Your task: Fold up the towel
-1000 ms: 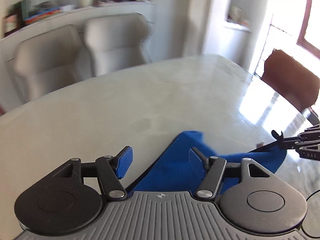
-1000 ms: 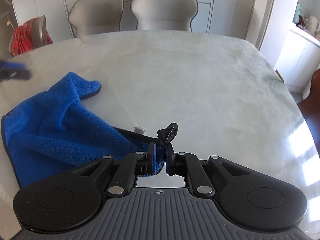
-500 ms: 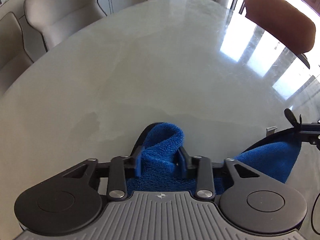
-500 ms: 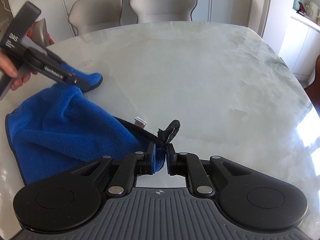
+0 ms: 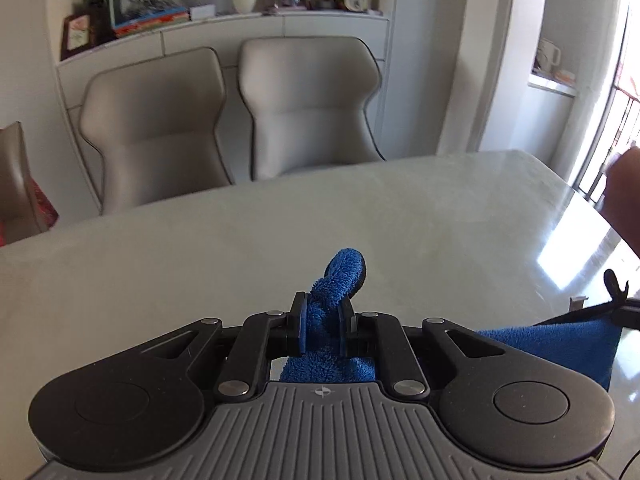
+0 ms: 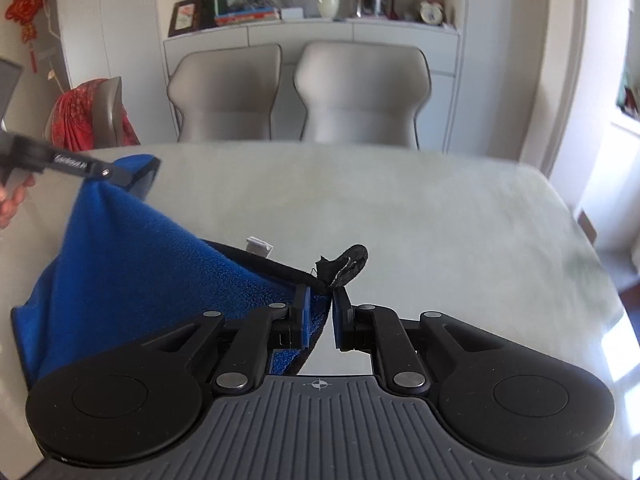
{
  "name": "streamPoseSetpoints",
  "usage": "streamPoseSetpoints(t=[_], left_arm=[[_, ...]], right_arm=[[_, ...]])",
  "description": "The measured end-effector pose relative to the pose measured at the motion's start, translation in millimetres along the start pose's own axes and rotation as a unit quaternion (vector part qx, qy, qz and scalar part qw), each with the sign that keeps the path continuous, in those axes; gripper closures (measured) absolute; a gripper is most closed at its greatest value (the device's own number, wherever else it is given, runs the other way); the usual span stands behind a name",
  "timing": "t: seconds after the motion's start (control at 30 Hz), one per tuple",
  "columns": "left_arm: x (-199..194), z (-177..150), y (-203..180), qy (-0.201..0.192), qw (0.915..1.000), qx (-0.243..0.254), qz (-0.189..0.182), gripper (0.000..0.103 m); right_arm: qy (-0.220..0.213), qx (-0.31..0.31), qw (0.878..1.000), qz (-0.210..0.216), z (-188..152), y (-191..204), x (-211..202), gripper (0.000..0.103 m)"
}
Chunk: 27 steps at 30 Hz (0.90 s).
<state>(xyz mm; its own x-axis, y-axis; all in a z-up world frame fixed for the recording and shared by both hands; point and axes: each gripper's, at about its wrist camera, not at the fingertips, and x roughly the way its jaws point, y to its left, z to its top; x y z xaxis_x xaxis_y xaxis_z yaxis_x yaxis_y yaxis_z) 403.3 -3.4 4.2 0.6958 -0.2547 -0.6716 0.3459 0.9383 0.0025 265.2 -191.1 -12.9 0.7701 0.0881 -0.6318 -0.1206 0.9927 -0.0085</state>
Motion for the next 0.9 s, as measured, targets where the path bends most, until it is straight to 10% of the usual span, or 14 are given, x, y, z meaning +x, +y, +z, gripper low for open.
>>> streamPoseSetpoints(t=[0.23, 0.47, 0.63, 0.9], left_arm=[[15, -1, 13, -0.001, 0.9976, 0.0, 0.07, 0.068], [-12, -26, 26, 0.011, 0.9978, 0.002, 0.065, 0.046], [-44, -75, 24, 0.048, 0.9973, 0.017, 0.054, 0.044], [-58, -117, 47, 0.107, 0.9915, -0.027, 0.069, 0.038]], right_arm=[[0.025, -0.062, 0.997, -0.036, 42, 22, 79, 0.088], [-0.006, -0.056, 0.997, -0.052, 36, 27, 51, 0.056], [0.06, 0.013, 0.997, 0.047, -10, 30, 4, 0.055], [0.139, 0.082, 0.986, 0.036, -78, 48, -26, 0.055]])
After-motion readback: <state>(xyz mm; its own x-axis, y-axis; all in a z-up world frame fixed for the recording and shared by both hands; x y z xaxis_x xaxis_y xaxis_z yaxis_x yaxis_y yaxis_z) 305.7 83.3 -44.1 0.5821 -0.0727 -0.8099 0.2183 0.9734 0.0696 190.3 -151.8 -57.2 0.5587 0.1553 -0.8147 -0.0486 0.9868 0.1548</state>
